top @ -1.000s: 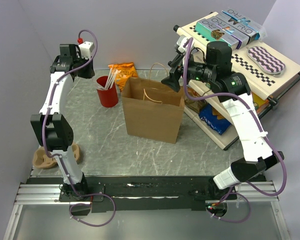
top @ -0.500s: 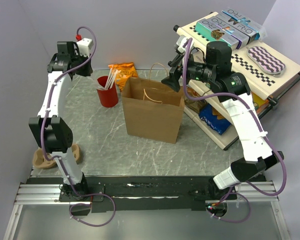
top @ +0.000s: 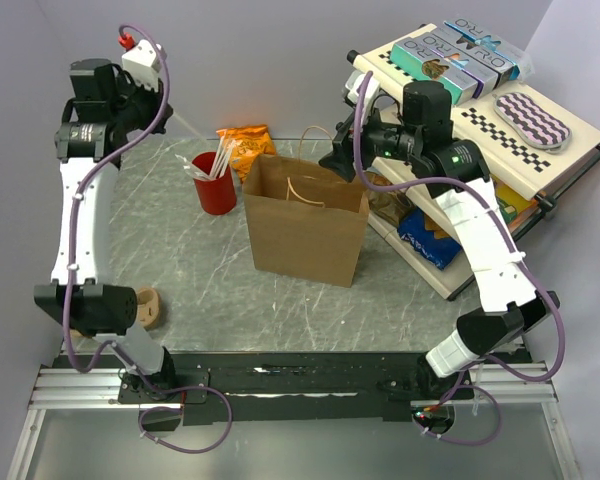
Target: Pack the takeout coffee
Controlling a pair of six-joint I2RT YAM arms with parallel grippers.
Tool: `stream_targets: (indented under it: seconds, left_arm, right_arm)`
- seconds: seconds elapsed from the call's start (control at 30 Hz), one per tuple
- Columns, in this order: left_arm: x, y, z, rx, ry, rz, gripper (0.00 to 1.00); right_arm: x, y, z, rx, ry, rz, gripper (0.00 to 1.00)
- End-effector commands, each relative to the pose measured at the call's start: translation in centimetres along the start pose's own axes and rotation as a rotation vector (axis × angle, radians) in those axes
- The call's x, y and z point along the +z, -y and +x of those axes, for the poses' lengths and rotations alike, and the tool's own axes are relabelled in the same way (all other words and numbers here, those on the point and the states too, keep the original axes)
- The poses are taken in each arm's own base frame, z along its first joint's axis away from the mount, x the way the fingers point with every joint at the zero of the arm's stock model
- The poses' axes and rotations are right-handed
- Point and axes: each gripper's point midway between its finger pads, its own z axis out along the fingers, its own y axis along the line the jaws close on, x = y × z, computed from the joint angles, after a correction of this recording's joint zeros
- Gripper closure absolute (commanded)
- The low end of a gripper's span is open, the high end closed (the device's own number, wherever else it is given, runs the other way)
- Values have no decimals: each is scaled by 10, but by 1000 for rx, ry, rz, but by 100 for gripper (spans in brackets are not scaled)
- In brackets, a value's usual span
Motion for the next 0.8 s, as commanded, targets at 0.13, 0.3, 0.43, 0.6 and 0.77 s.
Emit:
stream_targets:
  seconds: [0.13,0.3,0.43,0.6,0.77]
  left_arm:
    - [-72,59,-76,110,283,212,99]
    - [-118,100,-103,176,451,373,99]
    - [-138,123,-108,224,471,501,99]
    - [-159,146,-107,255,485,641,99]
    - [-164,162,-89,218,422,766,99]
  right_arm:
    - [-15,13,-36,-39,80,83,14]
    - [-24,31,-39,-27,89,198,13]
    - [-39,52,-47,3,118,304,13]
    - [-43,72,-44,40,115,380,13]
    - [-46,76,-40,49,106,398,13]
